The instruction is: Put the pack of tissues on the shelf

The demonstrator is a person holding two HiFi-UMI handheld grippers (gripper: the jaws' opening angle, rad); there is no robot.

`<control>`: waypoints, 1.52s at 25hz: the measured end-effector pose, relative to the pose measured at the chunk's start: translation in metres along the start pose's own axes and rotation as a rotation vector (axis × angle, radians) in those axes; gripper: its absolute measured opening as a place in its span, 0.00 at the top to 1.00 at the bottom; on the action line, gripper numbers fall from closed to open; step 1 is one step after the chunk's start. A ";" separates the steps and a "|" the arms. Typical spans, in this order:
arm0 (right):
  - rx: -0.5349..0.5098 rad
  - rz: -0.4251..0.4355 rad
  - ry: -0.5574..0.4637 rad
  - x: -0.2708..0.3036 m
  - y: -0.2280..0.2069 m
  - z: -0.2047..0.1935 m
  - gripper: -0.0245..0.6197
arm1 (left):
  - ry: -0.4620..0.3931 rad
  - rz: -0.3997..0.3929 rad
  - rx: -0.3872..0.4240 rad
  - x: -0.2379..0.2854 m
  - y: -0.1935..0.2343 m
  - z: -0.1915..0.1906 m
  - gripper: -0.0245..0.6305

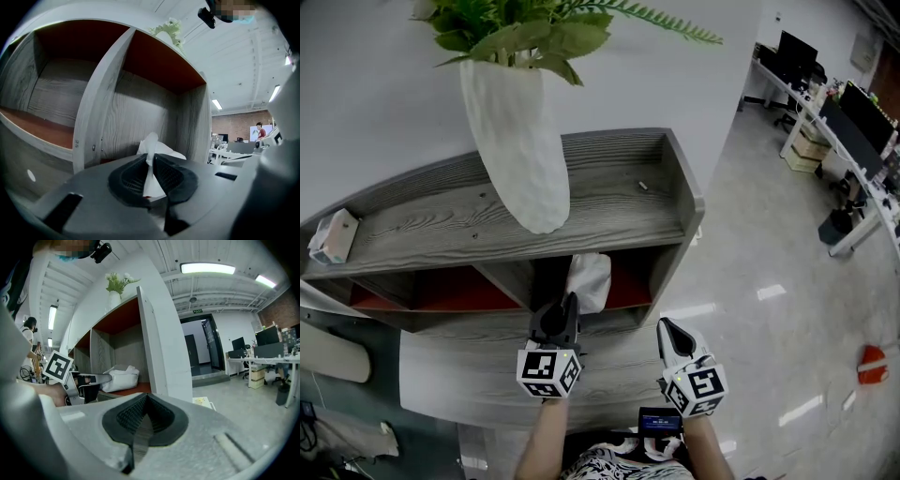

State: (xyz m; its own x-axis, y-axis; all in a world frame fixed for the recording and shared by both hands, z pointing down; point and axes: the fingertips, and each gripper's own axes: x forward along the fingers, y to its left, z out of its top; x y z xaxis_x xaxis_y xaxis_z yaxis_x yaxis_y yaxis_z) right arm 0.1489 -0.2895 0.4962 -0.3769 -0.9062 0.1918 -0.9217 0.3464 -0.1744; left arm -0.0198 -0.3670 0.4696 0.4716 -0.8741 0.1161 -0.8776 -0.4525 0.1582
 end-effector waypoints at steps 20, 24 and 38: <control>0.017 0.011 -0.006 -0.007 -0.003 -0.002 0.95 | 0.049 0.015 0.006 0.012 0.000 -0.004 0.85; 0.013 0.004 -0.012 -0.012 -0.002 -0.001 0.95 | 0.051 0.000 -0.004 0.011 -0.001 -0.004 0.74; -0.014 0.042 -0.026 -0.034 0.047 -0.003 0.95 | 0.057 -0.040 -0.034 -0.052 -0.007 -0.009 0.66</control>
State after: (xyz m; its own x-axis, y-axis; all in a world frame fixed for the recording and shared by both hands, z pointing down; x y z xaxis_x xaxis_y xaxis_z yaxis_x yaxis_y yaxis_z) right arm 0.1185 -0.2420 0.4841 -0.4127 -0.8969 0.1590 -0.9065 0.3873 -0.1681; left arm -0.0373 -0.3172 0.4713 0.5116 -0.8432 0.1648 -0.8548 -0.4802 0.1968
